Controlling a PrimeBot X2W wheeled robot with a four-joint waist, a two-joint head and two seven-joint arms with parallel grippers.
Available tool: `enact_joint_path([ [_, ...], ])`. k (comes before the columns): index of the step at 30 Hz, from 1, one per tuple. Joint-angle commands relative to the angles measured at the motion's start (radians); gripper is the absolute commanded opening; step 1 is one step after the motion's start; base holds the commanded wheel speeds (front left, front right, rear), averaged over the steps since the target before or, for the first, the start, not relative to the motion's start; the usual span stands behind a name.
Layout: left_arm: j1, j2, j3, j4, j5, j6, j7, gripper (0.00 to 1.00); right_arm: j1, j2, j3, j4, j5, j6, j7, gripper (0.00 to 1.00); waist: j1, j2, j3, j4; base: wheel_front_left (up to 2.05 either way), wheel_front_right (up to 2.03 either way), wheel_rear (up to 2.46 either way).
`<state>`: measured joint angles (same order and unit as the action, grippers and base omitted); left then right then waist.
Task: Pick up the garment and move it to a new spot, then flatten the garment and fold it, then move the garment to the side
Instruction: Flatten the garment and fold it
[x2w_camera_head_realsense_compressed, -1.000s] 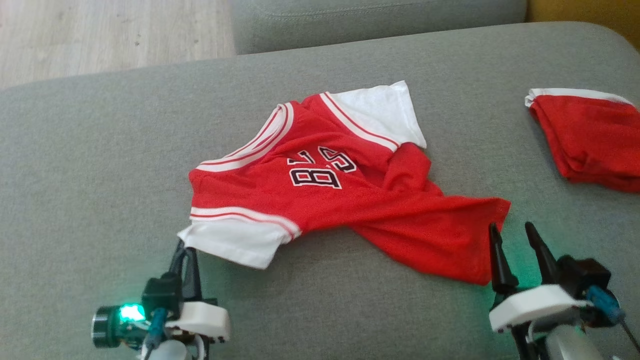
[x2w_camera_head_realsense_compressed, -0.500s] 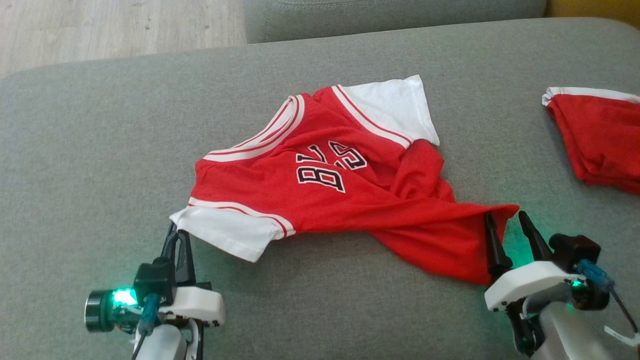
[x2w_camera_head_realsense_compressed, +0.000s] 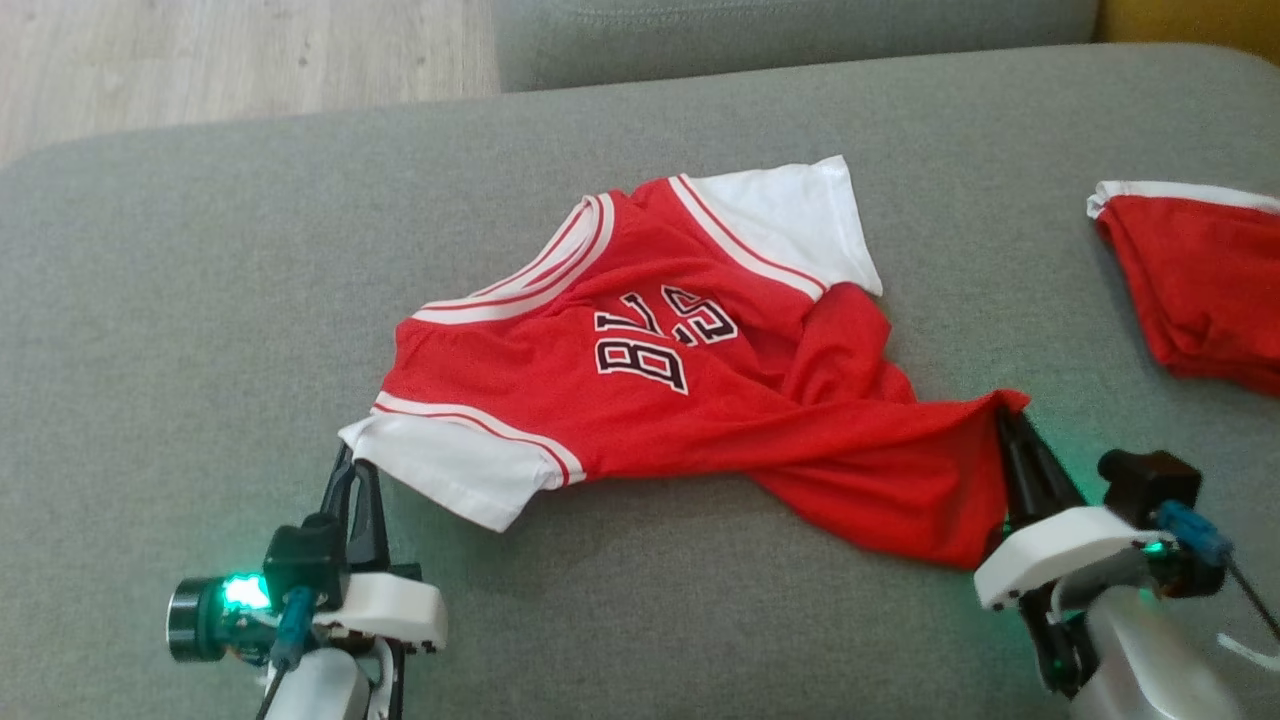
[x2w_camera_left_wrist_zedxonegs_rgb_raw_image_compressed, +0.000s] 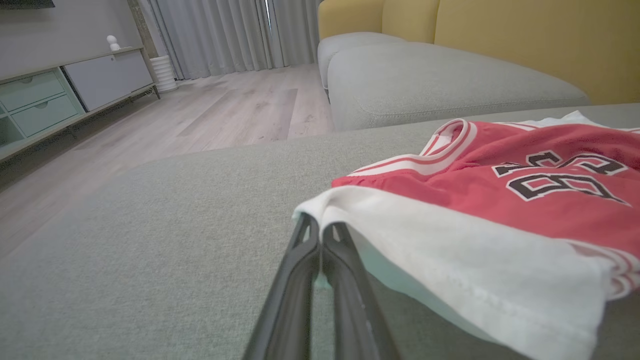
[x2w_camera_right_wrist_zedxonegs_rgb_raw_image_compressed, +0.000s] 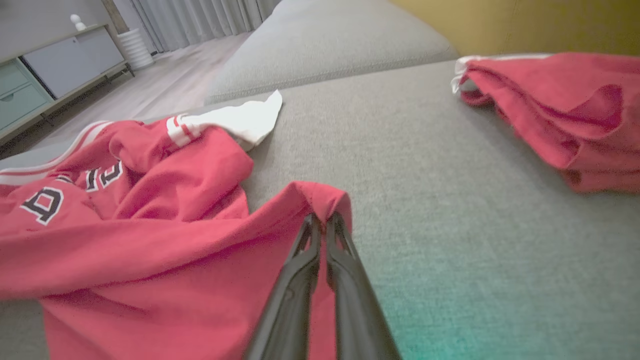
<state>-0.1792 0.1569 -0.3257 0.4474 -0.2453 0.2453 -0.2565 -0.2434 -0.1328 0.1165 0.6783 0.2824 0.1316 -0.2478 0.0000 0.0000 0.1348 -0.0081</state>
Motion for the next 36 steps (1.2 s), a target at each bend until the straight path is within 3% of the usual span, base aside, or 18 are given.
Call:
enact_joint_path([
  [1, -0.039, 0.017, 0.041, -0.029, 0.008, -0.004, -0.005, 0.0, -0.02, -0.015, 0.017, -0.04, 0.007, -0.001, -0.014, 0.0, 0.0, 0.0, -0.01, 0.0, 0.0, 0.0, 0.0],
  [10, -0.078, 0.05, 0.069, -0.165, -0.035, -0.079, 0.01, 0.0, 0.052, -0.055, -0.057, -0.269, -0.027, -0.001, -0.014, 0.0, 0.0, 0.0, -0.118, -0.015, 0.0, 0.0, 0.0],
  [18, -0.341, 0.16, 0.076, -0.417, -0.061, -0.185, 0.221, 0.0, -0.026, -0.164, -0.133, -0.589, -0.051, -0.001, 0.073, 0.0, 0.0, 0.0, -0.171, -0.032, 0.0, 0.0, 0.0],
  [23, -0.563, 0.211, 0.062, -0.451, -0.025, -0.23, 0.317, 0.0, -0.183, -0.224, -0.14, -0.727, -0.059, -0.001, 0.196, 0.0, 0.0, 0.0, -0.158, -0.035, 0.0, 0.0, 0.0],
  [30, -0.859, 0.201, 0.028, -0.232, -0.024, -0.287, 0.456, 0.0, -0.451, -0.277, -0.045, -0.606, 0.032, -0.001, 0.292, 0.0, 0.0, 0.0, -0.071, -0.016, 0.0, 0.0, 0.0],
  [36, -1.051, 0.166, 0.014, -0.035, -0.02, -0.302, 0.478, 0.0, -0.639, -0.322, 0.069, -0.425, 0.079, -0.001, 0.248, 0.0, 0.0, 0.0, 0.057, 0.01, 0.0, 0.0, 0.0],
])
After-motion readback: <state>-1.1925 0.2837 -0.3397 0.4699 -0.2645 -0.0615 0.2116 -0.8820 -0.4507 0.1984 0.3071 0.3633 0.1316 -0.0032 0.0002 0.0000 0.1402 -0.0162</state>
